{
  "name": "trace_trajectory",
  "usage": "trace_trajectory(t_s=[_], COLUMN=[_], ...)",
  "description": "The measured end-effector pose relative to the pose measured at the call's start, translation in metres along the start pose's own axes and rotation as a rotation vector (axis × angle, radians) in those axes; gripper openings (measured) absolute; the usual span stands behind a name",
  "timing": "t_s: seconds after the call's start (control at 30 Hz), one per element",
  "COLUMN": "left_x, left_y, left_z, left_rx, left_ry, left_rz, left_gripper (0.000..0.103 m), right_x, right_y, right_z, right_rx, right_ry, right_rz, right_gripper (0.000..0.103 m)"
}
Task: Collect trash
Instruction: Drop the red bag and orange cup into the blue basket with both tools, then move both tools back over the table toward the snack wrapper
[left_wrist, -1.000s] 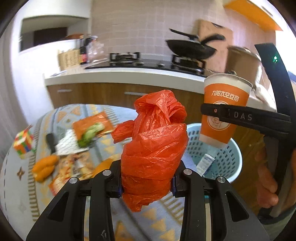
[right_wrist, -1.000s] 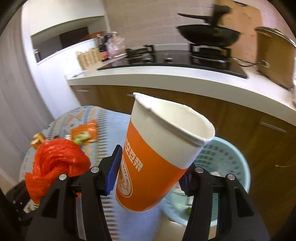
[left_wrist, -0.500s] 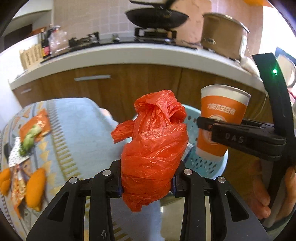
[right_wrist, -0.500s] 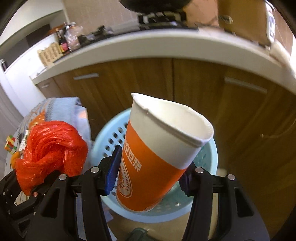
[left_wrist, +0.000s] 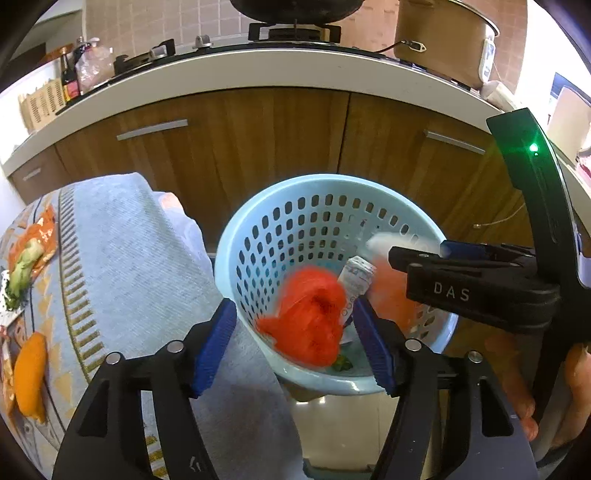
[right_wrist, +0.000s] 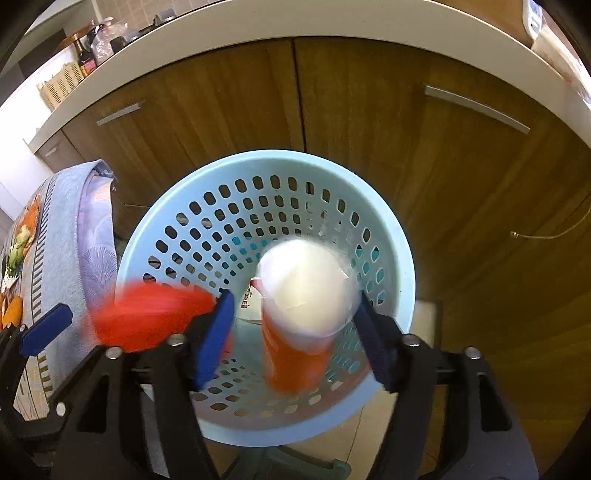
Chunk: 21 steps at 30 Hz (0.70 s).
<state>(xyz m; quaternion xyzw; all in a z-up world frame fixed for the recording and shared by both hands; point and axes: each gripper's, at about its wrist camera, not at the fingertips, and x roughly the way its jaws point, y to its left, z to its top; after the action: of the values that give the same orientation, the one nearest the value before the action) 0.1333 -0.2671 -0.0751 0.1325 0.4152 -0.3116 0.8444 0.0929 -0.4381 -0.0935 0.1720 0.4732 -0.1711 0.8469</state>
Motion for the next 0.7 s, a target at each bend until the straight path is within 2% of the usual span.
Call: trace_trajectory(t_s=[0.37,0.7], left_x=[-0.025,-0.084], left_y=[0.018,0.071], left_z=[-0.011,-0.035], left_rx=[-0.067,-0.217], left_ry=[-0.049,-0.170], left_rz=[-0.010,0.033], left_gripper=[0.064,0.064], right_x=[-0.019,-0.064], right_y=[0.013,0.076], right_z=[0.000,-0.003], right_rx=[-0.013,-0.144], right_ry=[-0.049,-0.163], right_rz=[0.026,0.110], right_gripper=[0.065,0.065])
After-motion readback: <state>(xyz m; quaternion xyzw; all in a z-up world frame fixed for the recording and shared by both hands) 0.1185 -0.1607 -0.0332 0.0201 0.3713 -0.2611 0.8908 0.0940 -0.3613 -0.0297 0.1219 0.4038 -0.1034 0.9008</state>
